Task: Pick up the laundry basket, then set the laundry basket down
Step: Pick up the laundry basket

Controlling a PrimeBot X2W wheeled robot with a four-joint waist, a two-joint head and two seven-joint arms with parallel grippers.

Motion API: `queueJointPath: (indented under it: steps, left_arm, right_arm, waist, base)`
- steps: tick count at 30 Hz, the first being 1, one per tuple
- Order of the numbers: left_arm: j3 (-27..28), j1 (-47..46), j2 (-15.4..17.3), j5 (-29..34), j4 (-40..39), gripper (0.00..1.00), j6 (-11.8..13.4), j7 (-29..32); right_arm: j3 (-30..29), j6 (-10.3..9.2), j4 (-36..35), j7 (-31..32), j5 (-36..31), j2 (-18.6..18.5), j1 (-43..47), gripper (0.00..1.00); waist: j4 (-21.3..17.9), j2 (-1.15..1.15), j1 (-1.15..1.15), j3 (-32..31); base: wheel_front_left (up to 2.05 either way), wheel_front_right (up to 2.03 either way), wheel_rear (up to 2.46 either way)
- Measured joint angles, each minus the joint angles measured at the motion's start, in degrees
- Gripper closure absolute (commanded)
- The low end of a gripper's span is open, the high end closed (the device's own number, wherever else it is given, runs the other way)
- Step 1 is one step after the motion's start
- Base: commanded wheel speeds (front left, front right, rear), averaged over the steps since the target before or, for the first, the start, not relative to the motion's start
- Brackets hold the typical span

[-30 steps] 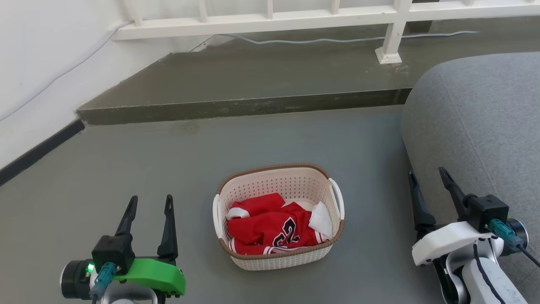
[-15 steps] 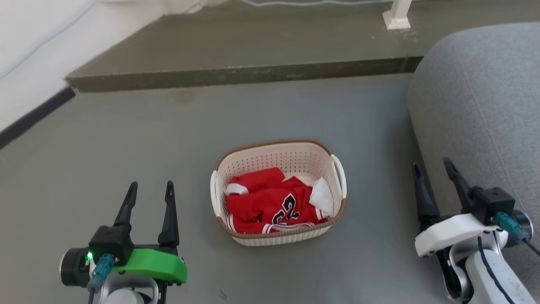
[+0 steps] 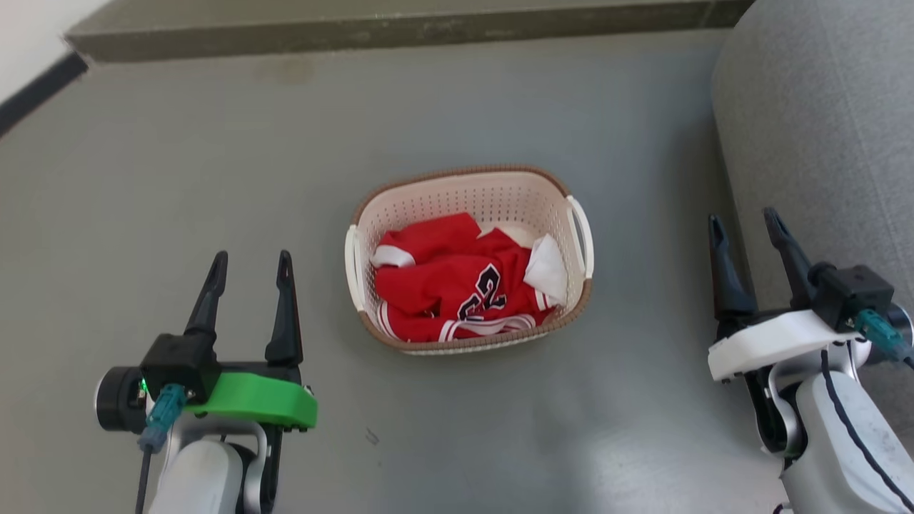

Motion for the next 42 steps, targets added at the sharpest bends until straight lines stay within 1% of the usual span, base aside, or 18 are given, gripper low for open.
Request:
queueJointPath:
  steps: [6, 16, 23, 28, 31, 34, 36, 42]
  left_arm:
    - [0.03, -2.57, -0.13, 0.00, 0.04, 0.00, -0.18, 0.00]
    - [0.53, -8.50, -0.83, -0.26, 0.26, 0.00, -0.85, -0.01]
    - [0.90, -13.49, -1.09, -2.00, 2.52, 0.00, -1.60, -0.08]
    - [1.09, -18.35, -1.26, -3.54, 5.76, 0.00, -2.97, 0.40]
    - [1.26, -22.13, -1.40, -4.99, 9.49, 0.00, -3.97, 1.75]
    - [1.14, -24.64, -1.56, -6.08, 12.56, 0.00, -4.60, 2.90]
    - [1.00, -26.11, -1.72, -7.06, 14.66, 0.00, -5.11, 3.81]
    - [0.20, -29.99, -1.94, -8.88, 21.07, 0.00, -6.77, 7.20]
  right_arm:
    - [-0.08, 0.79, -0.01, 0.00, 0.00, -0.02, -3.04, 0.00]
    - [-0.87, 1.15, 0.30, -0.02, -0.01, -0.02, -8.40, 0.00]
    - [-1.34, 1.86, 2.04, -0.08, 0.01, -0.08, -13.79, 0.00]
    - [-1.47, 2.68, 5.72, -0.09, 0.16, -0.04, -17.62, 0.00]
    - [-1.01, 3.35, 9.89, -0.09, 0.18, -0.05, -20.46, 0.00]
    - [-0.30, 3.43, 12.87, -0.08, 0.18, -0.05, -22.40, 0.00]
    - [0.19, 3.98, 14.69, -0.05, 0.18, -0.07, -23.54, 0.00]
    - [1.75, 4.57, 20.18, 1.12, 0.09, 0.20, -26.97, 0.00]
  waist:
    - [0.03, 0.00, 0.00, 4.36]
    - [0.06, 0.00, 0.00, 11.71]
    - [0.14, 0.00, 0.01, 16.84]
    - [0.13, 0.00, 0.01, 20.23]
    - [0.06, 0.00, 0.01, 22.52]
    - [0.00, 0.00, 0.01, 23.90]
    - [-0.04, 0.00, 0.01, 24.67]
    - [-0.28, 0.00, 0.00, 26.55]
  base:
    - [0.00, 0.00, 0.00]
    - [0.00, 0.00, 0.00]
    - [0.00, 0.00, 0.00]
    - [0.00, 0.00, 0.00]
    - [0.00, 0.00, 0.00]
    - [0.00, 0.00, 0.00]
    - [0.00, 0.00, 0.00]
    - [0.00, 0.00, 0.00]
